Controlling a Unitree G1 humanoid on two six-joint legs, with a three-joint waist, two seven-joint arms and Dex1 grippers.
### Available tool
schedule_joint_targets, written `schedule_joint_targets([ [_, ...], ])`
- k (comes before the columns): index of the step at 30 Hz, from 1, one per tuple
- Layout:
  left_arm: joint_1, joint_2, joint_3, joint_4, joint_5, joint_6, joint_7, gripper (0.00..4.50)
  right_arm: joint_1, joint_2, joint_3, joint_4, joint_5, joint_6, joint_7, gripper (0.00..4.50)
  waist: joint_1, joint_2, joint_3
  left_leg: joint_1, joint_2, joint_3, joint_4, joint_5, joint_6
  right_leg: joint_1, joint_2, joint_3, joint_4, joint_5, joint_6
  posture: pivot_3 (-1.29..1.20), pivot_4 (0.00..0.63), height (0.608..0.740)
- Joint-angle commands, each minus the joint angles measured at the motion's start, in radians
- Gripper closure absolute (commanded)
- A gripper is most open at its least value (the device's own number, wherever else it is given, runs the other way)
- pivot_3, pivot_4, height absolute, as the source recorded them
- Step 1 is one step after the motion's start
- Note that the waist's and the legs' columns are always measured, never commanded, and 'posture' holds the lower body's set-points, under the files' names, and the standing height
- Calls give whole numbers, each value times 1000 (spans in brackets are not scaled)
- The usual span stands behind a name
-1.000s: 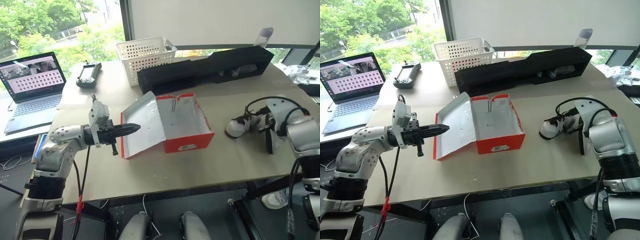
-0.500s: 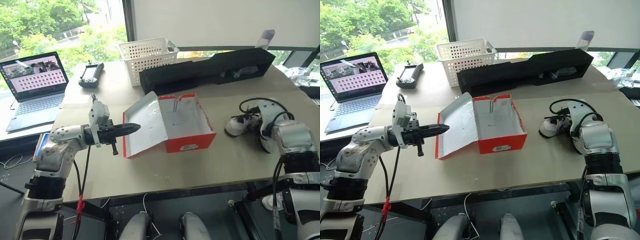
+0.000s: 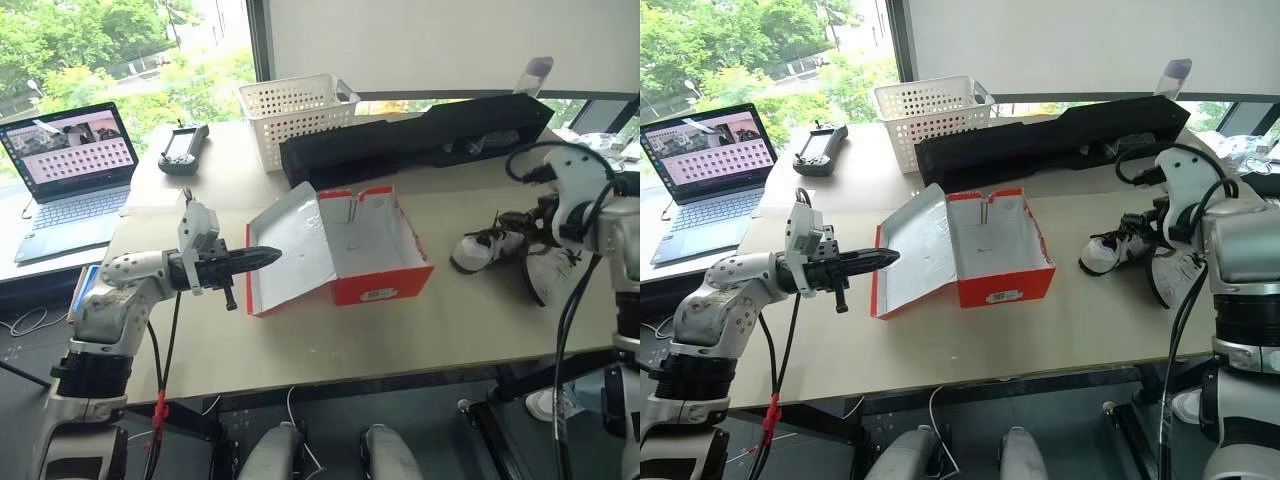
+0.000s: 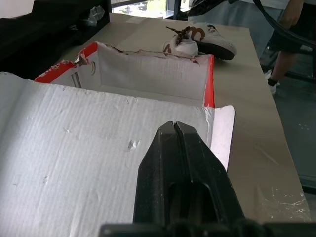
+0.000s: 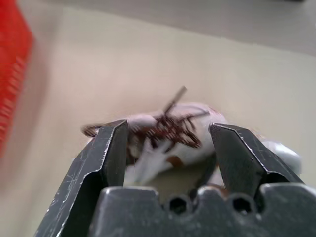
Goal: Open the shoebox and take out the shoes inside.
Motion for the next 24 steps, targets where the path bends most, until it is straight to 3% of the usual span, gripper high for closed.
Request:
schedule_joint_targets([
  [1,-3,-17,41,-6,5,-19,61,4500,-3,81,-94,-124,94,-27,8,1327,0,0,0,0,0,0,0,0,0,0,0,0,0,0,1,0,150,738],
  [6,60,-76,111,-40,23,5,264,4500,135,231,-117,-254,104,-128,-74,1327,4,-1,0,0,0,-1,0,0,0,0,0,0,0,4,1,0,150,738],
  [9,106,-121,154,-80,28,51,405,4500,229,259,-93,-291,53,-218,-133,1327,8,-1,0,-1,0,-1,1,-1,1,0,0,0,1,5,0,0,150,738],
  [13,194,-251,285,-135,113,16,754,4500,411,269,-26,-303,-82,-464,-227,1327,16,-1,0,0,-2,-1,3,-1,1,0,-1,1,1,6,1,0,150,738],
  [17,271,-351,377,-150,171,-60,954,4500,552,317,-42,-283,-115,-641,-272,1327,18,-1,0,1,-2,0,2,-1,1,1,0,2,1,6,3,0,150,738],
  [20,332,-405,399,-168,229,-115,1052,4500,636,365,-57,-270,-124,-738,-307,1327,19,-1,0,4,-1,0,2,-1,1,4,1,2,0,6,3,0,150,738],
  [24,347,-448,416,-175,207,-130,1093,4500,666,388,-47,-229,-143,-803,-328,1327,24,-1,0,10,-1,0,0,-2,1,11,0,2,-1,-1,3,0,150,738],
])
